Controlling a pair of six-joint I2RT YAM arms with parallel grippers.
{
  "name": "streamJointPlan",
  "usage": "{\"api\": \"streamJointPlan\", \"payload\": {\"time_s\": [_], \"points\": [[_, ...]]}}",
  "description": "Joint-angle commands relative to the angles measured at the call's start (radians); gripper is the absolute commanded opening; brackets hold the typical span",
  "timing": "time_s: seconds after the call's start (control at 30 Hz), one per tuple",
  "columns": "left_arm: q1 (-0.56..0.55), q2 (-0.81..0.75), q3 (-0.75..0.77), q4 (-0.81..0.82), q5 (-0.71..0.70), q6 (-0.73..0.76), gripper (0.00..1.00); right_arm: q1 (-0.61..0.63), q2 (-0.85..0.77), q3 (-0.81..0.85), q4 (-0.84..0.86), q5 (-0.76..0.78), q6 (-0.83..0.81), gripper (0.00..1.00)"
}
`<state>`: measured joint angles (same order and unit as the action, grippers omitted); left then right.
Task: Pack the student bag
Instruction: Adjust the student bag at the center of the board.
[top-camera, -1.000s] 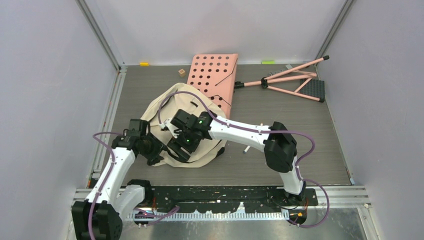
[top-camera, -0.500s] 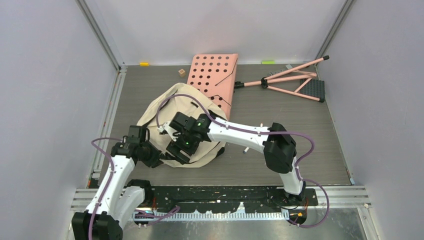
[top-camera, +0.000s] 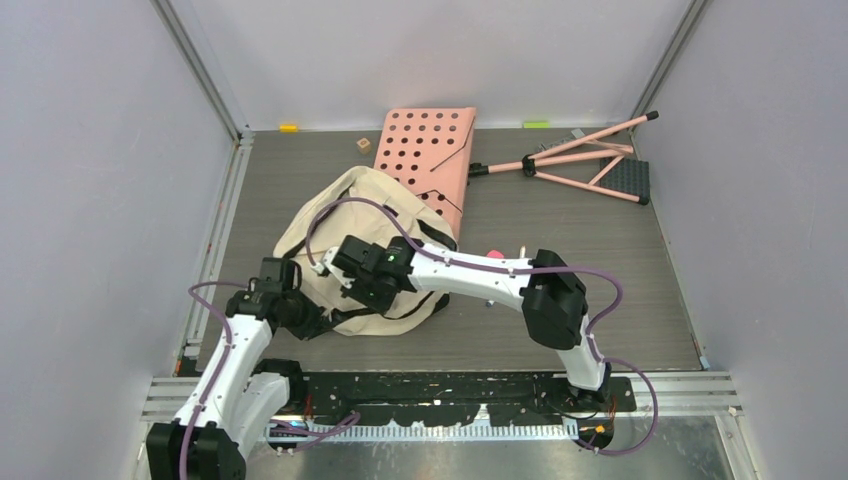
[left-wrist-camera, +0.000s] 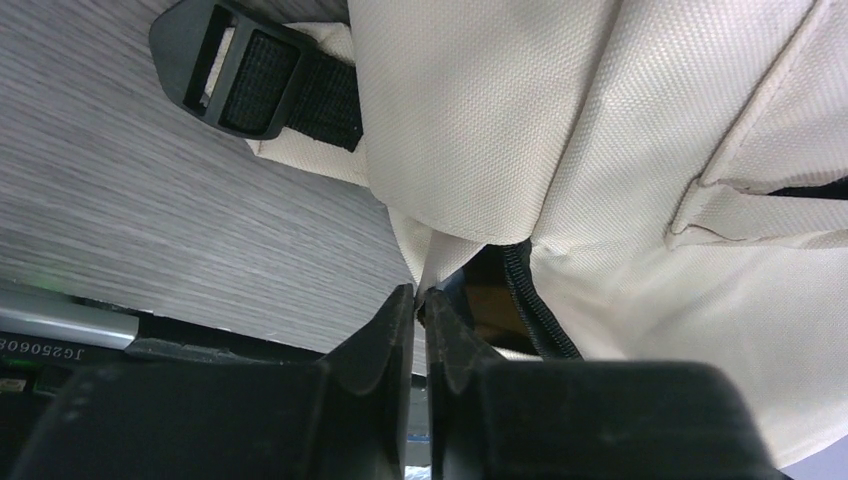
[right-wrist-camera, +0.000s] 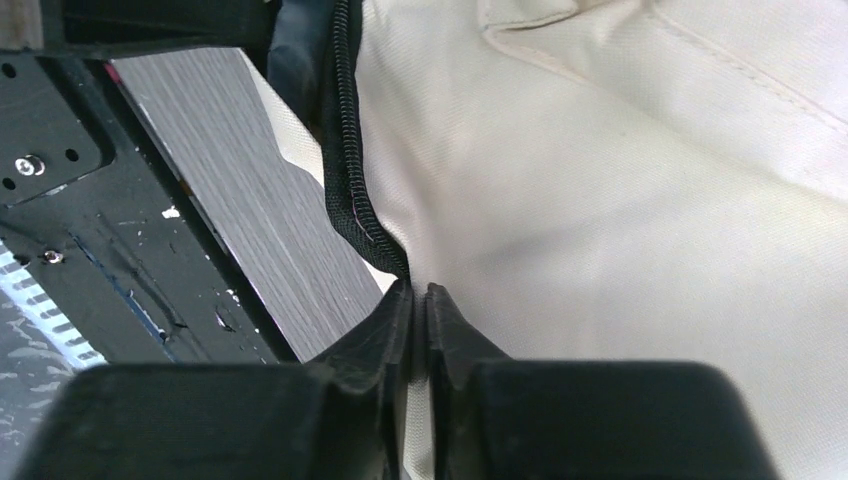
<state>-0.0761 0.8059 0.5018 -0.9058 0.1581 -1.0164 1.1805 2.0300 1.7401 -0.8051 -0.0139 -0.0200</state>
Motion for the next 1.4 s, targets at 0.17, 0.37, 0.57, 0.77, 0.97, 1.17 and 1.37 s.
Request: {"api": "streamJointPlan", "payload": {"time_s": [0.17, 0.37, 0.57, 0.77, 0.97, 1.17, 1.37], "points": [[0.006, -0.001, -0.026, -0.074, -0.013, 0.031, 0.0, -0.04, 0.044, 0.289, -0.119, 0.188, -0.014, 0.09], [0.005, -0.01, -0.01, -0.095, -0.031, 0.02, 0.0, -0.091, 0.119, 0.386, -0.125, 0.206, -0.01, 0.06], [0.005, -0.039, -0.003, -0.082, -0.018, -0.004, 0.0, -0.115, 0.193, 0.397, -0.06, 0.267, -0.008, 0.01], [0.005, -0.058, -0.008, -0.086, -0.008, -0.013, 0.0, -0.145, 0.259, 0.429, 0.071, 0.375, 0.057, 0.01], [0.005, -0.075, 0.015, -0.115, -0.014, -0.007, 0.0, -0.157, 0.266, 0.535, 0.099, 0.306, 0.092, 0.01], [0.005, -0.071, 0.087, -0.122, -0.029, -0.008, 0.0, -0.156, 0.141, 0.451, 0.16, 0.102, 0.095, 0.05], [0.006, -0.026, 0.232, -0.15, -0.049, 0.054, 0.51, -0.178, 0.003, 0.38, 0.14, 0.156, 0.131, 0.61]]}}
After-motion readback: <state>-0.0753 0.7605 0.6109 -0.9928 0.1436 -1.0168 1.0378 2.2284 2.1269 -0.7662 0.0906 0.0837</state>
